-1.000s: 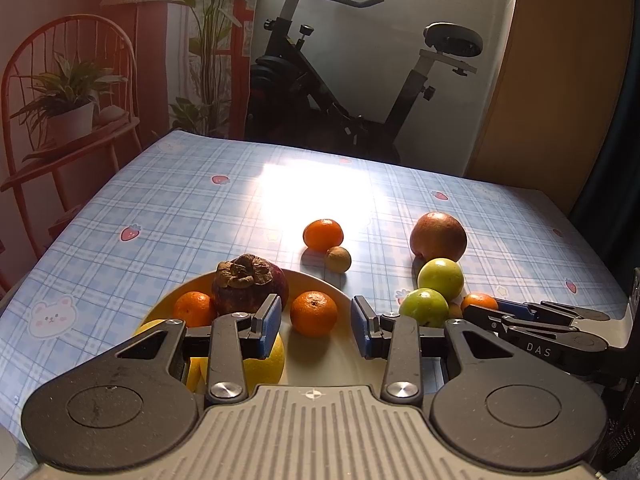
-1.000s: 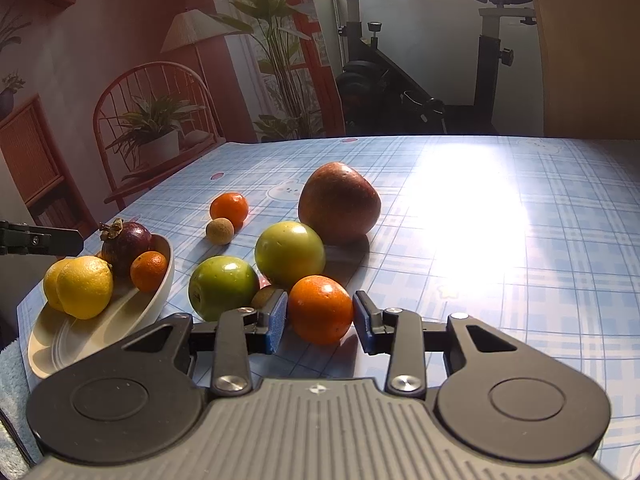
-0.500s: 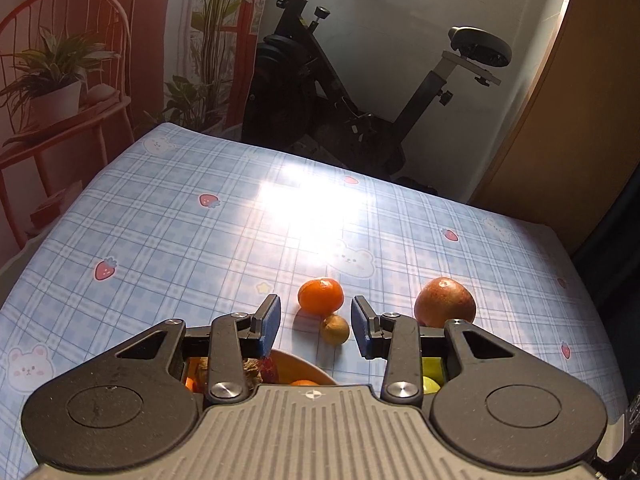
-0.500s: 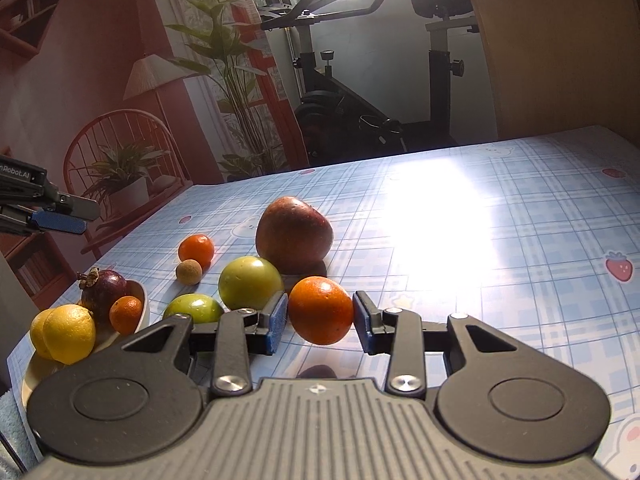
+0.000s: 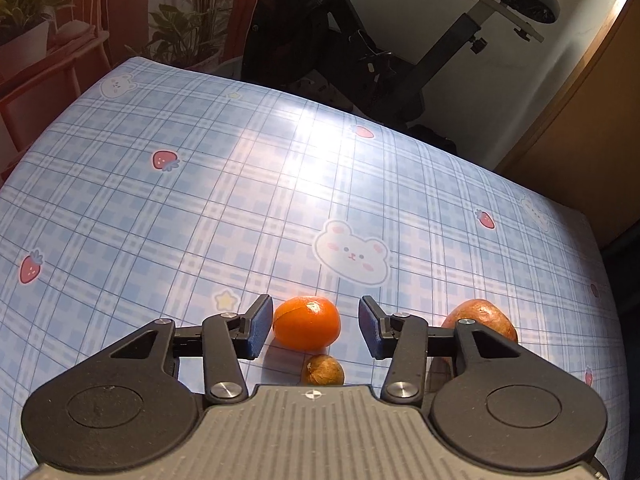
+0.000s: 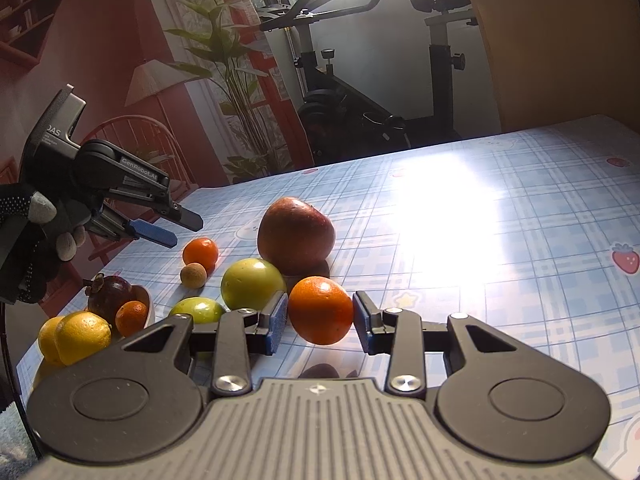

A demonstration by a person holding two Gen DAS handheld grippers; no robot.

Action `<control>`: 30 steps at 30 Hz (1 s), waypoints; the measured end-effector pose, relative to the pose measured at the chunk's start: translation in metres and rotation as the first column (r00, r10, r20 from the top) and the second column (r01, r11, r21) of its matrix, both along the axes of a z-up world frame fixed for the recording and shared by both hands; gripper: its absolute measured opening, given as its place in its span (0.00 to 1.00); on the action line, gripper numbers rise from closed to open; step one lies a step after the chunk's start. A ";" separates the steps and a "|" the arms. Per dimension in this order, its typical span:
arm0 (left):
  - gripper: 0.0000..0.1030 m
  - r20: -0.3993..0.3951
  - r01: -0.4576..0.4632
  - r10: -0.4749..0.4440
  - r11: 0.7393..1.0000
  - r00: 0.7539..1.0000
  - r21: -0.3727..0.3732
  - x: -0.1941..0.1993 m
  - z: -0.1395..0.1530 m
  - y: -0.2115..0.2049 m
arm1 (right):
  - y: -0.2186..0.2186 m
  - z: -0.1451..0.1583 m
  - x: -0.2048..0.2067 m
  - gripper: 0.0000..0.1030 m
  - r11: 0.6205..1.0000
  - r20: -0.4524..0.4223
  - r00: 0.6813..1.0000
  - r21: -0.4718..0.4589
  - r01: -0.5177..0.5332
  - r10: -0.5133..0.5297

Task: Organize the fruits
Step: 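Close the left tool on the mandarin and lift it, then carry the mandarin onto the plate and open the left tool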

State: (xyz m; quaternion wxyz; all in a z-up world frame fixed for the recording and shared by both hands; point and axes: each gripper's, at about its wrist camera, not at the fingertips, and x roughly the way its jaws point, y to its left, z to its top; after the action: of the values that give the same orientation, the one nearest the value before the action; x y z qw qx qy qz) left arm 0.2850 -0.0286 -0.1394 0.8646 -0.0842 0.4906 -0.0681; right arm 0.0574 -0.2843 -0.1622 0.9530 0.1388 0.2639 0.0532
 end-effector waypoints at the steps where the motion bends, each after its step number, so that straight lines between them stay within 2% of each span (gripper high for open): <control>1: 0.55 -0.006 -0.006 0.006 1.000 1.000 0.008 0.003 -0.002 0.000 | 0.000 0.000 0.000 0.37 1.000 0.000 1.000 0.000 -0.003 0.003; 8: 0.54 -0.053 -0.023 0.025 0.999 0.998 0.029 0.016 -0.021 -0.005 | -0.001 0.000 0.000 0.37 1.000 0.000 1.000 0.011 -0.012 0.012; 9: 0.53 -0.058 -0.028 0.030 0.999 0.998 0.029 0.016 -0.023 -0.005 | -0.001 0.001 0.000 0.37 1.000 0.001 1.000 0.012 -0.014 0.014; 10: 0.46 -0.062 -0.036 0.038 0.999 0.997 0.034 0.017 -0.024 -0.005 | -0.001 0.001 0.000 0.37 1.000 0.001 1.000 0.012 -0.014 0.014; 11: 0.45 -0.061 -0.037 0.039 0.999 0.997 0.034 0.016 -0.025 -0.005 | -0.001 0.001 0.000 0.37 1.000 0.001 1.000 0.012 -0.014 0.014; 16: 0.44 -0.044 -0.015 0.017 0.999 0.999 0.042 0.009 -0.022 -0.008 | -0.002 0.001 0.000 0.37 1.000 0.001 1.000 0.016 -0.015 0.015; 21: 0.44 -0.006 0.020 -0.020 1.000 1.000 0.002 -0.008 -0.002 -0.004 | -0.003 0.001 0.000 0.37 1.000 0.001 1.000 0.018 -0.015 0.014; 30: 0.44 0.061 0.103 -0.100 0.994 0.993 -0.045 -0.064 0.037 0.022 | -0.001 0.002 -0.003 0.37 1.000 0.010 1.000 0.006 -0.017 0.017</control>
State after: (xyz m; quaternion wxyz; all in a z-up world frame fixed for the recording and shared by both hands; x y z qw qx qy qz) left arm 0.2206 -0.0061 -0.1019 0.8719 -0.0778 0.4667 -0.1261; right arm 0.0548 -0.2852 -0.1603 0.9535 0.1392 0.2600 0.0627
